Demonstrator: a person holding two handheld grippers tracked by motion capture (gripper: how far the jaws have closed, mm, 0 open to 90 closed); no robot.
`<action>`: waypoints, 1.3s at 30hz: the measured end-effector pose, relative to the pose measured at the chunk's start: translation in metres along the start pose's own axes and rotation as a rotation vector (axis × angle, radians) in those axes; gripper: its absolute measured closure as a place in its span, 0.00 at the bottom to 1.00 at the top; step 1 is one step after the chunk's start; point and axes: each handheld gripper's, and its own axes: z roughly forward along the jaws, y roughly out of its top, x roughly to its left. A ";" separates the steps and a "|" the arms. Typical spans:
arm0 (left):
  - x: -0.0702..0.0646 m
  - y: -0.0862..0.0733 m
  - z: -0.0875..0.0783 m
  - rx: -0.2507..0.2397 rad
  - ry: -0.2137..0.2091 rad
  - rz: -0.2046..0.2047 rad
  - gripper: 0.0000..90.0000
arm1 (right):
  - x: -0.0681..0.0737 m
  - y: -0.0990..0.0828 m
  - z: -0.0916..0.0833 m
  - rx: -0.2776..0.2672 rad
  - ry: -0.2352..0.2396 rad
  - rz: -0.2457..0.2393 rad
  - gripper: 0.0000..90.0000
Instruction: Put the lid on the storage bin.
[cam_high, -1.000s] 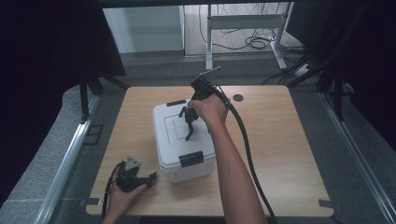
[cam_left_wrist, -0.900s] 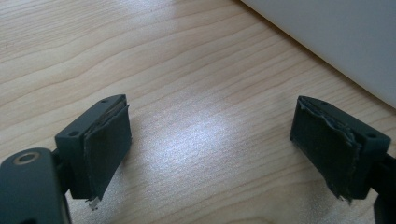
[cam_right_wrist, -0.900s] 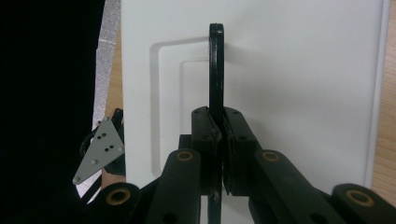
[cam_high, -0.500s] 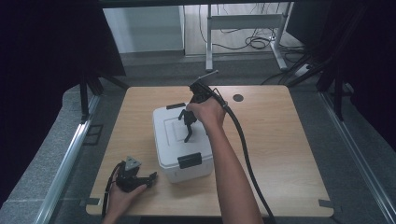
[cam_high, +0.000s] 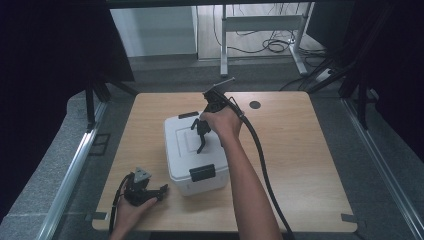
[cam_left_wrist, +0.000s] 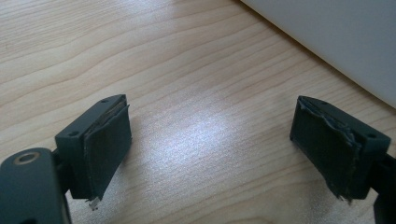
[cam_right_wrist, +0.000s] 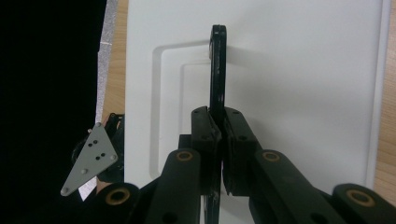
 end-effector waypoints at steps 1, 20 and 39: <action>0.000 0.000 0.000 0.000 0.000 0.000 0.14 | 0.000 0.000 -0.001 0.001 0.001 0.003 0.94; 0.000 0.000 0.000 0.000 -0.001 -0.004 0.14 | -0.004 -0.005 0.004 0.002 0.008 -0.001 0.94; 0.000 0.000 0.000 0.001 -0.001 -0.003 0.14 | -0.027 -0.019 -0.022 -0.078 0.066 -0.144 0.62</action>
